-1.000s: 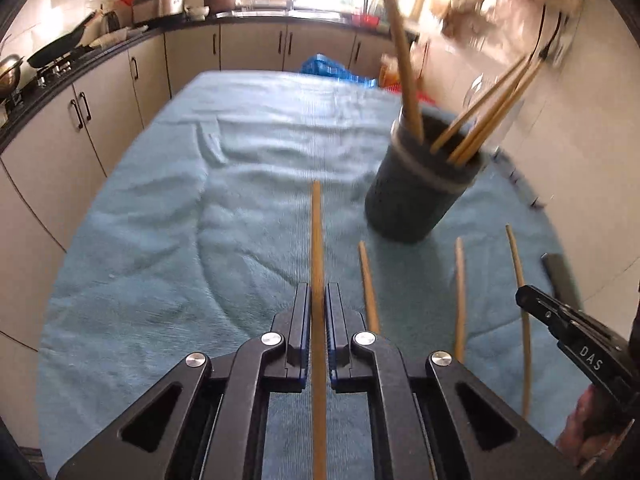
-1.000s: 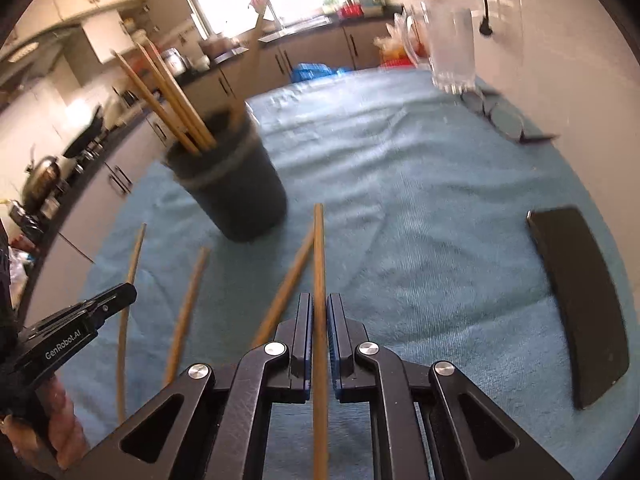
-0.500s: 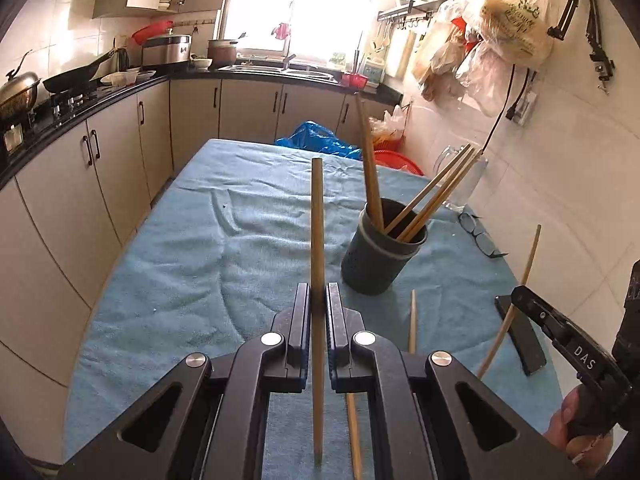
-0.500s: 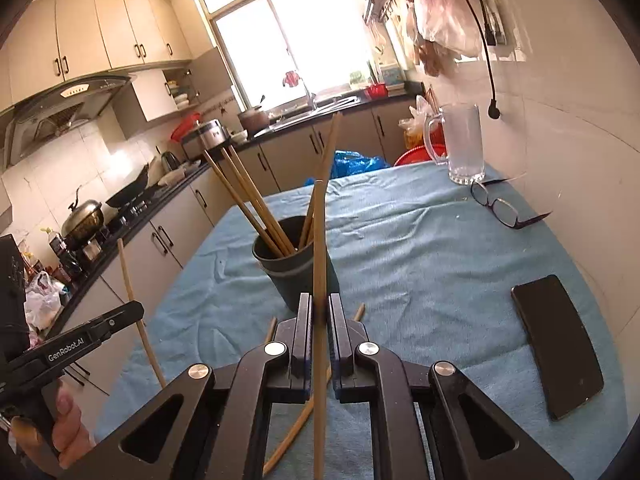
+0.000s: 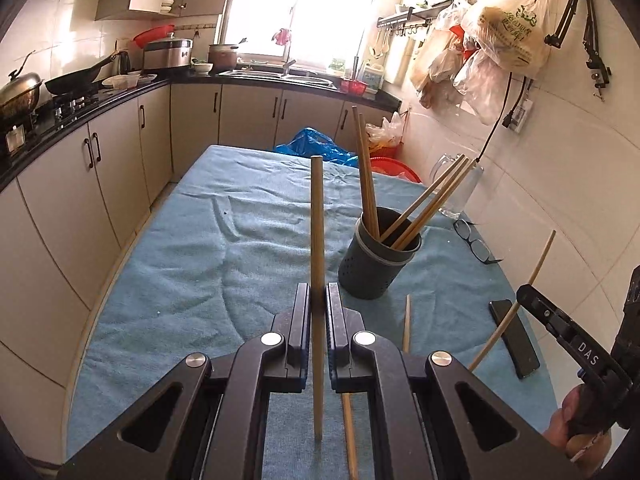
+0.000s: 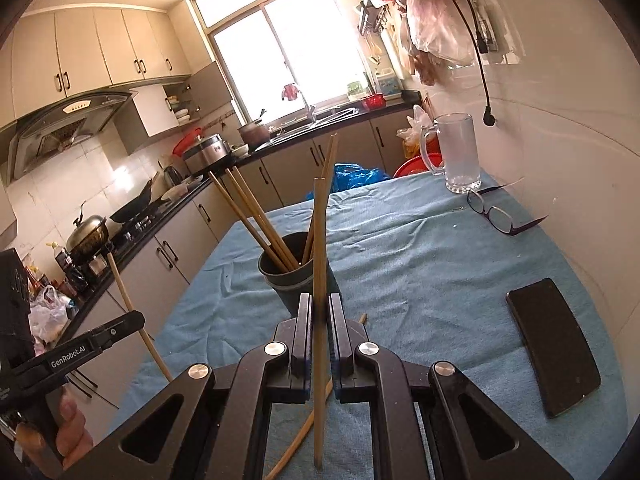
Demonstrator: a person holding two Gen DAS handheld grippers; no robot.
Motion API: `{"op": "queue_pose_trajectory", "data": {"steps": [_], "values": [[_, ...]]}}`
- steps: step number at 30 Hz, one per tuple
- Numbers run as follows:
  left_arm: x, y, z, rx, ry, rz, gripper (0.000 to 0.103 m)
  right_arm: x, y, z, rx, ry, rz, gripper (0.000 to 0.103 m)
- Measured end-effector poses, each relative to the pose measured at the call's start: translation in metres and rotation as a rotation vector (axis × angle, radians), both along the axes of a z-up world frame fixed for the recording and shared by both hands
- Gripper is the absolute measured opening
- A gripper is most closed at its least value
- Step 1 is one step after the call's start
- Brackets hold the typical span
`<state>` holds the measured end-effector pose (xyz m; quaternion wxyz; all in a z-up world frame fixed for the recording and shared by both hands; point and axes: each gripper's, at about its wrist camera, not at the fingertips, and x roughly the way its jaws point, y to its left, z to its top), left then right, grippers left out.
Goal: Organize utensils
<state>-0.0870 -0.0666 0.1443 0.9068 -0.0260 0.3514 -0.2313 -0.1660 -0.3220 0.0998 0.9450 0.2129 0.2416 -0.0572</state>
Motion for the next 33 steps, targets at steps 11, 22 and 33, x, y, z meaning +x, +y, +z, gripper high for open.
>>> {"op": "queue_pose_trajectory", "data": {"steps": [11, 22, 33], "values": [[-0.002, 0.001, 0.006, -0.007, -0.009, 0.0, 0.007, -0.005, -0.006, 0.003, 0.021, -0.015, -0.019, 0.008], [-0.002, -0.002, 0.008, -0.008, -0.007, -0.009, 0.007, -0.007, -0.006, 0.006, 0.032, -0.027, -0.027, 0.008], [-0.002, -0.003, 0.011, -0.015, -0.013, -0.011, 0.007, -0.011, -0.008, 0.011, 0.034, -0.039, -0.03, 0.008]]}}
